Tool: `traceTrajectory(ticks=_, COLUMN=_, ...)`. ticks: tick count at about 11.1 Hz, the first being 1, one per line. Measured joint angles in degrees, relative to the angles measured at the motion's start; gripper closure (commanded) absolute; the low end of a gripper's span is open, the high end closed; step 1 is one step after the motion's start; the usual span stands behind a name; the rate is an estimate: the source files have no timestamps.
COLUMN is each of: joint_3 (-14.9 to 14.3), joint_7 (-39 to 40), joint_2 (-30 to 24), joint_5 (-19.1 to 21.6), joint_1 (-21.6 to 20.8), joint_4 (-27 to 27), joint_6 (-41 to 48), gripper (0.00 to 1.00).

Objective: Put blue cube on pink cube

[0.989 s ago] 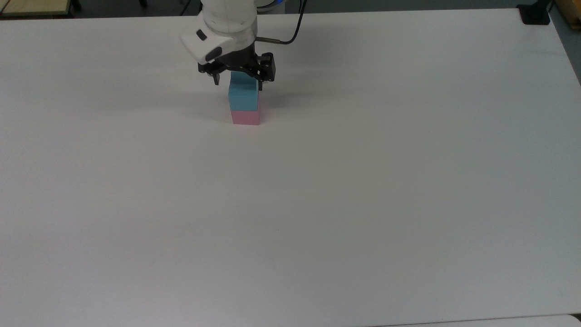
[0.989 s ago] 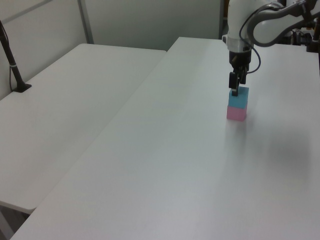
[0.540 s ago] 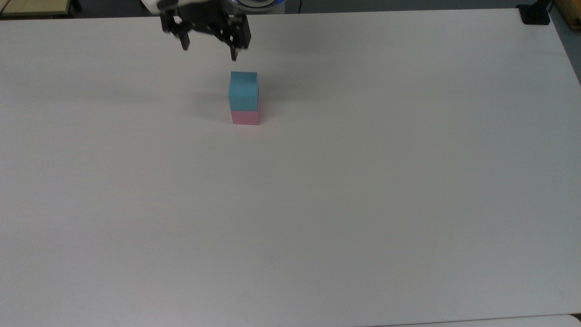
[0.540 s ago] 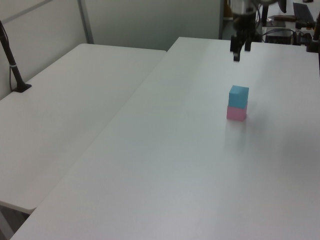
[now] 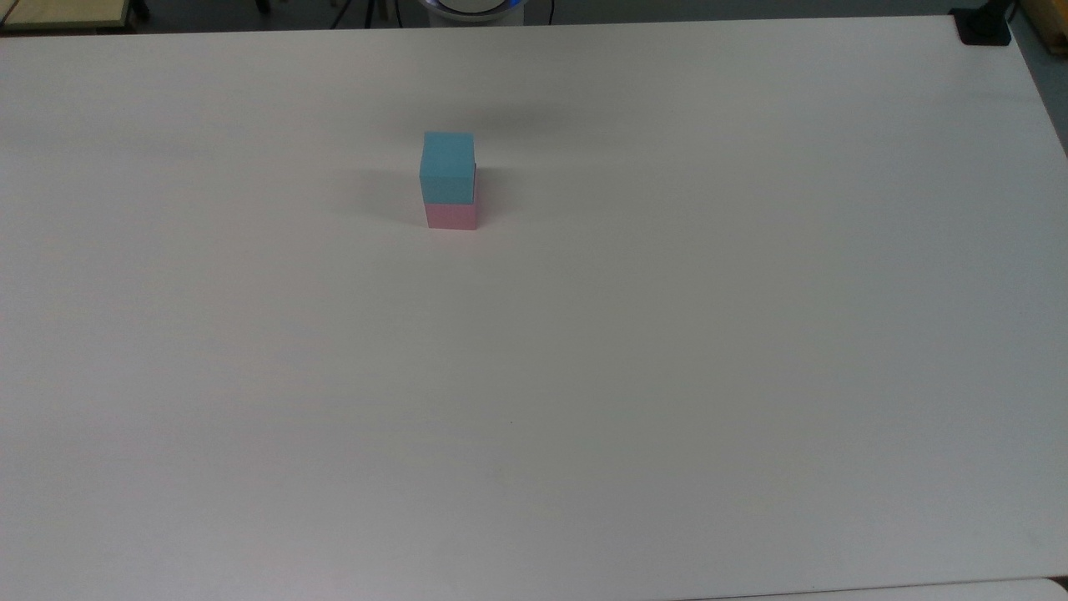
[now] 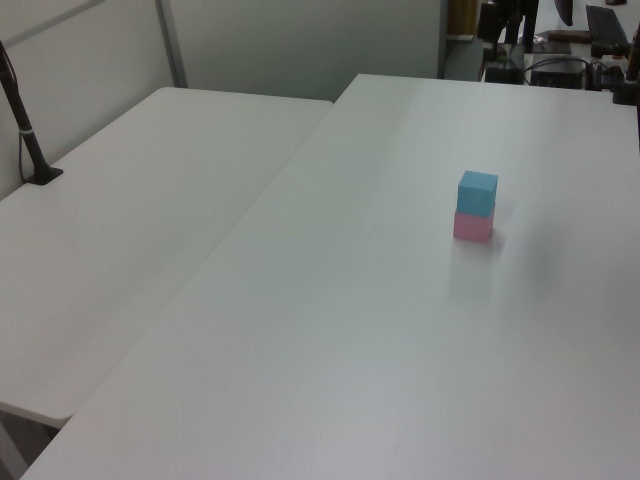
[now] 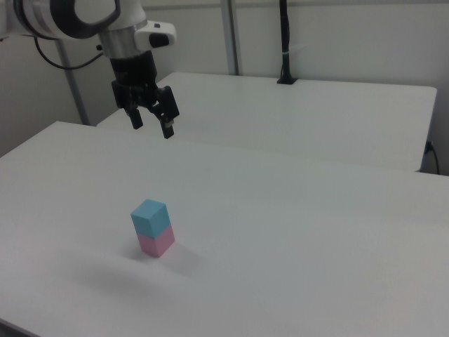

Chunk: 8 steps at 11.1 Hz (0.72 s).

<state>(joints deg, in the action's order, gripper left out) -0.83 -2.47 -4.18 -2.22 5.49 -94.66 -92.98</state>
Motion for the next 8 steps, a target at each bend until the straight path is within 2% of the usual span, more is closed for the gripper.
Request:
traceTrajectory(ticks=2, joint_3=-0.7, joint_7=6.6, joint_2=-0.6, joint_5=1.6, joint_1=-0.2, joint_4=0.1, joint_6=0.0, gripper=0.00)
traceTrajectory(ticks=8, joint_3=-1.3, joint_7=6.4, joint_2=-0.6, joint_5=2.4, joint_1=-2.4, joint_4=0.2, joint_6=0.0, gripper=0.00)
